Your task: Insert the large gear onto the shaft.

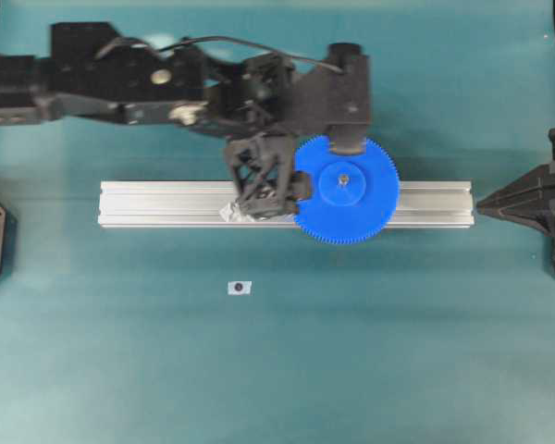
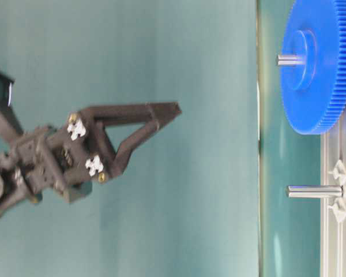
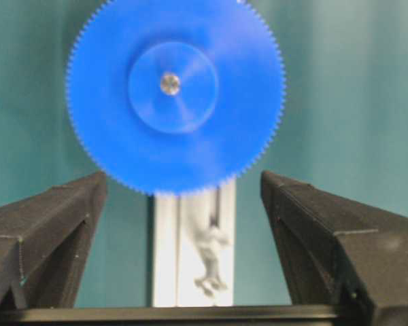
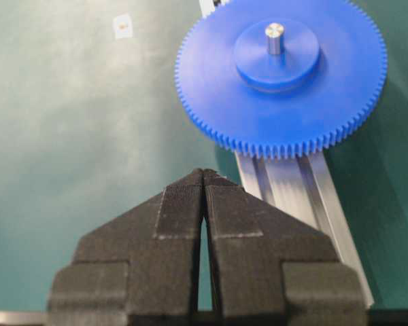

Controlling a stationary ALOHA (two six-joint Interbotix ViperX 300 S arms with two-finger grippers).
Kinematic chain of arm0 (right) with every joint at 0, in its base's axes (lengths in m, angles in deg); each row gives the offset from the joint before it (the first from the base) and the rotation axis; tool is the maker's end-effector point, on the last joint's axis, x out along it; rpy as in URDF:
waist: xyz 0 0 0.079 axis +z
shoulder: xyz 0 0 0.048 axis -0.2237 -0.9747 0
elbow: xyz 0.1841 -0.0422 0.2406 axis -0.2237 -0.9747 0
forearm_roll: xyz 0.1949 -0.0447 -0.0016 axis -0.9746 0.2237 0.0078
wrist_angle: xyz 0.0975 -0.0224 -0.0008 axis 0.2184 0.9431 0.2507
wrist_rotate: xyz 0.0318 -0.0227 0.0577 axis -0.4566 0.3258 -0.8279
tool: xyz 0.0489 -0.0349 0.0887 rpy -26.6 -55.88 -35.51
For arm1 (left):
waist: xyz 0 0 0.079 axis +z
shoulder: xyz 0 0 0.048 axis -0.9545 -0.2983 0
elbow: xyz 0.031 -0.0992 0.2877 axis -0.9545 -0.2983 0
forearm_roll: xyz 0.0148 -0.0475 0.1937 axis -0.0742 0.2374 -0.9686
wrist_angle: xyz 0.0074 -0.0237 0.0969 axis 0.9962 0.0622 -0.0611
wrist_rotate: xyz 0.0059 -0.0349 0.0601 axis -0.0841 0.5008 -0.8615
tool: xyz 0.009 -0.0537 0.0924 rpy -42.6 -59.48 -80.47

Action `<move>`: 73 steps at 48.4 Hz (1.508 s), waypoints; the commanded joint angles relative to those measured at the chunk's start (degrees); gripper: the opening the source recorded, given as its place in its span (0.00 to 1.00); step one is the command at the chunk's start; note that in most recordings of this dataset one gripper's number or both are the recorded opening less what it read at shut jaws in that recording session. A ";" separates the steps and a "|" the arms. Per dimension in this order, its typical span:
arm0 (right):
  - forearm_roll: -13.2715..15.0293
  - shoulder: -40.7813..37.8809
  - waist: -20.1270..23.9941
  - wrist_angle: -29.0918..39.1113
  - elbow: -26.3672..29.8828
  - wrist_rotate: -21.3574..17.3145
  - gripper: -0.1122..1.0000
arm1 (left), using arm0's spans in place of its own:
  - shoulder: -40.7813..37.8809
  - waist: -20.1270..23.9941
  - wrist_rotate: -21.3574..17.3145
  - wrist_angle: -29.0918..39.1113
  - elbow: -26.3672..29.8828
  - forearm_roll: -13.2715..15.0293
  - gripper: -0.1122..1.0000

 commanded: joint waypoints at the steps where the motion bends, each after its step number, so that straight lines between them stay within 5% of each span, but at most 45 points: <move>1: 0.00 -0.35 0.00 -0.18 0.53 -0.44 0.14 | 4.39 -0.53 0.97 -2.46 -1.67 -0.18 0.89; 21: 0.00 0.62 0.00 -0.18 0.09 -0.44 0.14 | 12.22 -1.58 3.78 -11.60 -12.66 -0.18 0.89; 73: 1.14 2.90 0.00 -1.14 -1.67 -0.35 0.14 | 22.59 -3.96 4.57 -28.39 -27.77 -0.18 0.89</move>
